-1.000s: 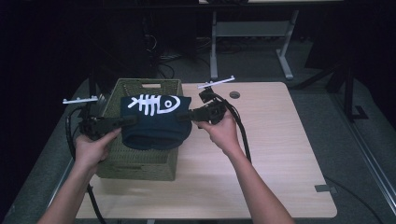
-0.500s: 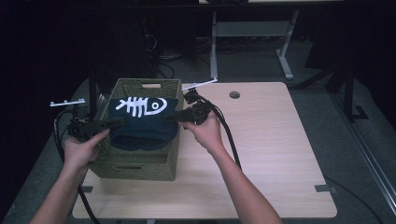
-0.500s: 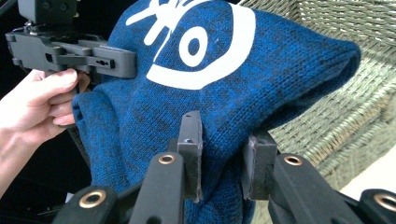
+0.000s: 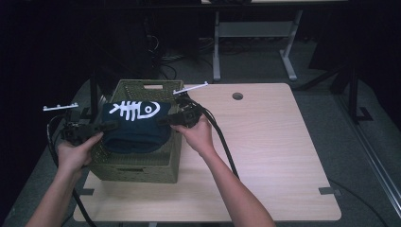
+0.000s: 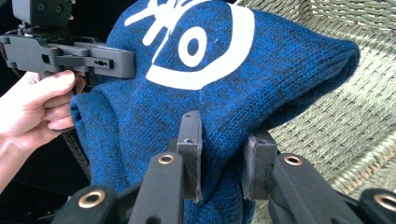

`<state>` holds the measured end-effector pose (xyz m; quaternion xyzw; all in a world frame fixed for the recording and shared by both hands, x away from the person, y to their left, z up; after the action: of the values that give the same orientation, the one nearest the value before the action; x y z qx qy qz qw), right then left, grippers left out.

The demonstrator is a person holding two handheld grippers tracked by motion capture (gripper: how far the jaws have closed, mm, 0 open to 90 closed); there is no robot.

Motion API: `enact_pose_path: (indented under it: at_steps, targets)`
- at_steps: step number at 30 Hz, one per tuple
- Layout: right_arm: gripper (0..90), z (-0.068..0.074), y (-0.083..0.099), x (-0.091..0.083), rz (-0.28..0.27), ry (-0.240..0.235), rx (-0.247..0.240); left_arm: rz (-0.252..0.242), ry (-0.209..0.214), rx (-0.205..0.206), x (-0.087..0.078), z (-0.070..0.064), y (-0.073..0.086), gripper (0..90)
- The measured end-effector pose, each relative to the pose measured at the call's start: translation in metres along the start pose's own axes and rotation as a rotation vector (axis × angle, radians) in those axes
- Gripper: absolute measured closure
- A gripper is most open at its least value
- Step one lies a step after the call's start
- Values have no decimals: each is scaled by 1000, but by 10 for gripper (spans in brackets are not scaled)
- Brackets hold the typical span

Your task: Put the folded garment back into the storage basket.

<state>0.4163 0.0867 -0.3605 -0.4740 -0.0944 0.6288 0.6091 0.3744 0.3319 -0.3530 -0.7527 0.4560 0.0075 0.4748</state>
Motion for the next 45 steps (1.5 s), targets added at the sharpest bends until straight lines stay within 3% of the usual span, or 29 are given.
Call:
enact_pose_path:
  at_steps: [13, 30, 41, 45]
  targets:
    - [723, -6, 2, 21, 25, 22, 2, 20, -31, -35, 4, 21, 5, 696]
    - [717, -17, 10, 39, 63, 71, 19, 79, -79, -46, 15, 39, 12, 690]
    - [710, -23, 17, 48, 86, 125, 7, 129, -127, -28, 21, 45, 16, 682]
    - [707, -25, 21, 52, 101, 150, -4, 170, -149, -18, 24, 48, 20, 683]
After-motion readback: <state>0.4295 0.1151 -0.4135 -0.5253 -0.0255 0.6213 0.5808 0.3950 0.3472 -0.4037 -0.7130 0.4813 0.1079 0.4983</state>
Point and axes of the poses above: each handheld gripper's, and its own axes: x roughly forward along the jaws, y roughly out of its underside, z roughly to its left, the point moved 6 cm from there along x, roughly forward along the jaws
